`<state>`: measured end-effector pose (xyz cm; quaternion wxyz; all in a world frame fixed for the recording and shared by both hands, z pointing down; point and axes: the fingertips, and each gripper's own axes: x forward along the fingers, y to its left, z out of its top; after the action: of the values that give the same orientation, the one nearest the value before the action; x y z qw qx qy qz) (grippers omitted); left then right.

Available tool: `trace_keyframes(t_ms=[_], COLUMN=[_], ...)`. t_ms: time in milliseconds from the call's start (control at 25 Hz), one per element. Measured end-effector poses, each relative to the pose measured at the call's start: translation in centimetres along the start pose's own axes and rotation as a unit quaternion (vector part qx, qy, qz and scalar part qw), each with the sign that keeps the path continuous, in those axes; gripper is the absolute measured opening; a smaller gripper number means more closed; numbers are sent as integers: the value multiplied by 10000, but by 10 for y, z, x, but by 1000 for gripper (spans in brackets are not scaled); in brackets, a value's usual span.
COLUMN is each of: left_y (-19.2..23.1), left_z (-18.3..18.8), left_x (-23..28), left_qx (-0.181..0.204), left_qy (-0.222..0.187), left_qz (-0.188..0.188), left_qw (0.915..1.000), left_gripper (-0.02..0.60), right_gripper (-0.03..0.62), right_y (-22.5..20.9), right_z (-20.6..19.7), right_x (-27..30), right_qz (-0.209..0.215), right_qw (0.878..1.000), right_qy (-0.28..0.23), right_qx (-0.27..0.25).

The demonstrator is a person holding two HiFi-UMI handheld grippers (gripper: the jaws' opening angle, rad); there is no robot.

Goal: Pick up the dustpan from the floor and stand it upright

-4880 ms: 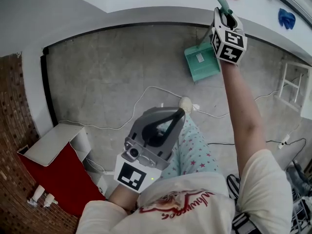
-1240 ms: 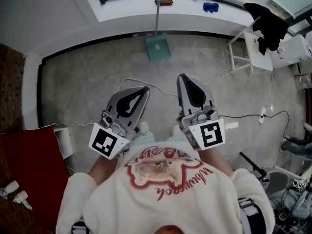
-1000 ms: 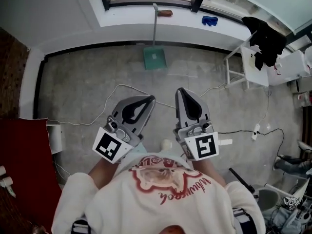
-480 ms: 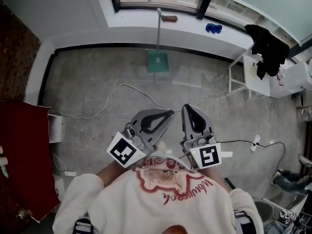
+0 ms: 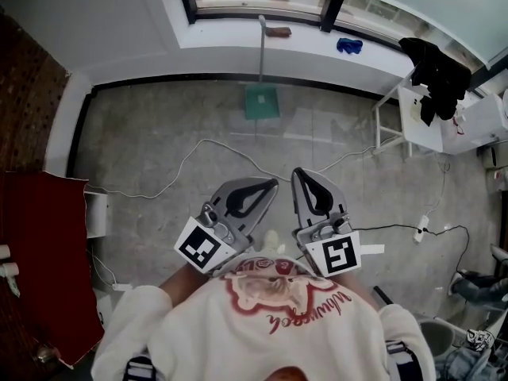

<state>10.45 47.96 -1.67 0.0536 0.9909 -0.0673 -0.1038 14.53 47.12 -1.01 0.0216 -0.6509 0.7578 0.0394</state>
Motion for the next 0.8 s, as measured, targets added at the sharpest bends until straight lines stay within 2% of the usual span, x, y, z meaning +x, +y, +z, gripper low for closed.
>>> trace_keyframes(t_ms=[200,360,800], left_y=[-5,-9,-8], left_z=[11,13,16], left_x=[-3,-11,-18], left_qx=[90,154,141], left_qy=[-126,-119,-180], left_qz=[-41,-44,51], left_qw=[9999,9998,9997], left_gripper=[20,20,20], right_gripper=[25,25,25], right_y=[10,15,20], right_z=[0,9,7], right_x=[-4,-5,-8], right_qz=[62,86,88], right_qw=[9999,9999,10000], right_qy=[42,-38,-21], right_qx=[80,-73,-14])
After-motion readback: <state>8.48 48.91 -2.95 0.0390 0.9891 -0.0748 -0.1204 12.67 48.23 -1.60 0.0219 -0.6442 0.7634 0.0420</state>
